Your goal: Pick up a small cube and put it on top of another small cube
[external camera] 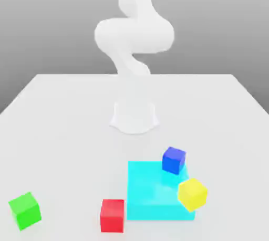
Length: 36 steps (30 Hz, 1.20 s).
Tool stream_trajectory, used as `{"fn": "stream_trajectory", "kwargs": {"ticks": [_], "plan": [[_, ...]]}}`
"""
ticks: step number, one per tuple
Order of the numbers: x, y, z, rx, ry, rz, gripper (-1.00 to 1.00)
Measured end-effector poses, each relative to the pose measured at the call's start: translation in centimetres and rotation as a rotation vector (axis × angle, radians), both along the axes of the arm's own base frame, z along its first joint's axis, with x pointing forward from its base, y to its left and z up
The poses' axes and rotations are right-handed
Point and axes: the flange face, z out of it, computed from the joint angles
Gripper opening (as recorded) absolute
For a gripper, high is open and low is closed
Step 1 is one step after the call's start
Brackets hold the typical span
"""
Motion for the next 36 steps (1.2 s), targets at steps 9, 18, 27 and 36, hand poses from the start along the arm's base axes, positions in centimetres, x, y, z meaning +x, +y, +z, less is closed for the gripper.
{"fn": "stream_trajectory", "kwargs": {"ticks": [9, 18, 27, 36], "plan": [[7.5, -1.4, -12.7, 0.199, 0.188, -0.355, 0.0], [10.7, -3.3, -26.4, 0.364, 0.351, -0.729, 0.0], [9.8, -4.9, -40.0, 0.498, 0.496, -1.129, 0.0], [7.4, -4.9, -51.9, 0.566, 0.583, -1.399, 0.0]]}}
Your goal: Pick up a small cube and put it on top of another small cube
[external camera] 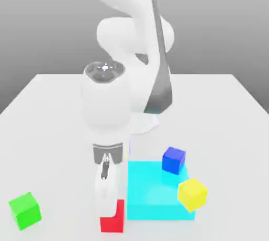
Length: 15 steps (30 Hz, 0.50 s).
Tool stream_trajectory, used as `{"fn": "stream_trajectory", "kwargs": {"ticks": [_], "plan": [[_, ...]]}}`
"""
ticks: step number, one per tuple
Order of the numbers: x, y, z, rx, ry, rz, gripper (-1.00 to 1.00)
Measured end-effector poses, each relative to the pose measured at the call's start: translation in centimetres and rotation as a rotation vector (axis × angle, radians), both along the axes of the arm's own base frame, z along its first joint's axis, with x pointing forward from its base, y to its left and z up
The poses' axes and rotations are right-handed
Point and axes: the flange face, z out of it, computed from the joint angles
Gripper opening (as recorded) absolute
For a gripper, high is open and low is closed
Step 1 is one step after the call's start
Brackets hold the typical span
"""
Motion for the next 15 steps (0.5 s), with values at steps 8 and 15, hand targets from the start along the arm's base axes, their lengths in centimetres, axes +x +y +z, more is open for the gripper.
{"fn": "stream_trajectory", "kwargs": {"ticks": [8, 15], "plan": [[-0.1, 0.0, -2.9, 0.0, -0.001, -0.001, -1.0], [-0.3, 0.5, 3.5, -0.003, 0.0, 0.025, -1.0]]}}
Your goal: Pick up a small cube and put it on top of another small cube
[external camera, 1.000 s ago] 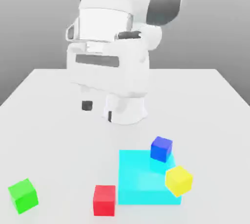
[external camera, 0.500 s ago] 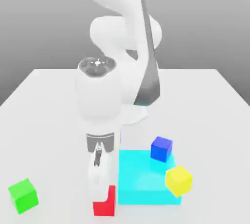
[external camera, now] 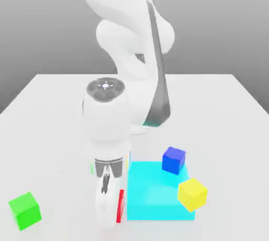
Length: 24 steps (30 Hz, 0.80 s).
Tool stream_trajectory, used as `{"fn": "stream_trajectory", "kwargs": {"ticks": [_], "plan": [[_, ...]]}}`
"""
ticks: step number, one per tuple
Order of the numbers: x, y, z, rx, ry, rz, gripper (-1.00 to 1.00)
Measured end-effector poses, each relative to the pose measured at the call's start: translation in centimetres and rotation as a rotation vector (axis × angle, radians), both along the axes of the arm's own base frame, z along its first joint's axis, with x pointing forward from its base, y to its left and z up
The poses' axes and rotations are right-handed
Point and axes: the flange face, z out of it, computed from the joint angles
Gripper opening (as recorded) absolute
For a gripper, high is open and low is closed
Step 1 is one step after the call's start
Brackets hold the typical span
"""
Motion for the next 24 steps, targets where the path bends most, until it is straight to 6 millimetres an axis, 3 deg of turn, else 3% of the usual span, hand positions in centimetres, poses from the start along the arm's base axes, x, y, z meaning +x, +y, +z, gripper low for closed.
{"fn": "stream_trajectory", "kwargs": {"ticks": [6, 17, 23, 24], "plan": [[-3.2, 7.0, 4.7, -0.014, 0.005, 0.352, -1.0], [-12.3, 14.4, 10.1, -0.002, 0.002, 0.954, -1.0], [-13.0, 15.0, 5.4, -0.001, 0.002, 1.01, -1.0], [-13.1, 15.0, 4.4, -0.001, 0.001, 1.011, 1.0]]}}
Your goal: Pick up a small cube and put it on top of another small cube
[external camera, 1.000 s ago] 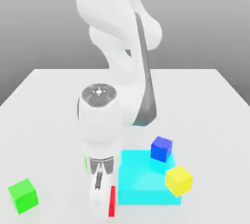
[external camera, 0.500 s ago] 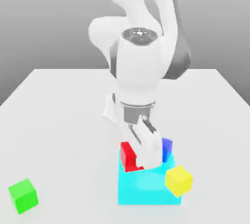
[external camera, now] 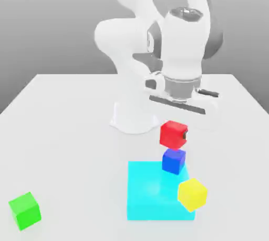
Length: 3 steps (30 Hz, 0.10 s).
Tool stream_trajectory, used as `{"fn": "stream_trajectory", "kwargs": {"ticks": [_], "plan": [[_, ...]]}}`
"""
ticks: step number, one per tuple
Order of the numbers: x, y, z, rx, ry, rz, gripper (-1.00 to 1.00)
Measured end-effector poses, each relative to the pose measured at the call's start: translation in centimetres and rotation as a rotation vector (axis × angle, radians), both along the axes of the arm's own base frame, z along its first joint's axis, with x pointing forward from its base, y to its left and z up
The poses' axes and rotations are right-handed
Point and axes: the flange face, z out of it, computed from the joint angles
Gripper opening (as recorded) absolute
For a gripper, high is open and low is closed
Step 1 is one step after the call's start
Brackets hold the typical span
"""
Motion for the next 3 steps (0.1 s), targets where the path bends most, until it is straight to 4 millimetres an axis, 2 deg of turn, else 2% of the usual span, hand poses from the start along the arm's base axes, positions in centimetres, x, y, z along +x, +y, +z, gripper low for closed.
{"fn": "stream_trajectory", "kwargs": {"ticks": [3], "plan": [[0.0, 0.0, 0.0, 0.0, 0.0, 0.0, 1.0]]}}
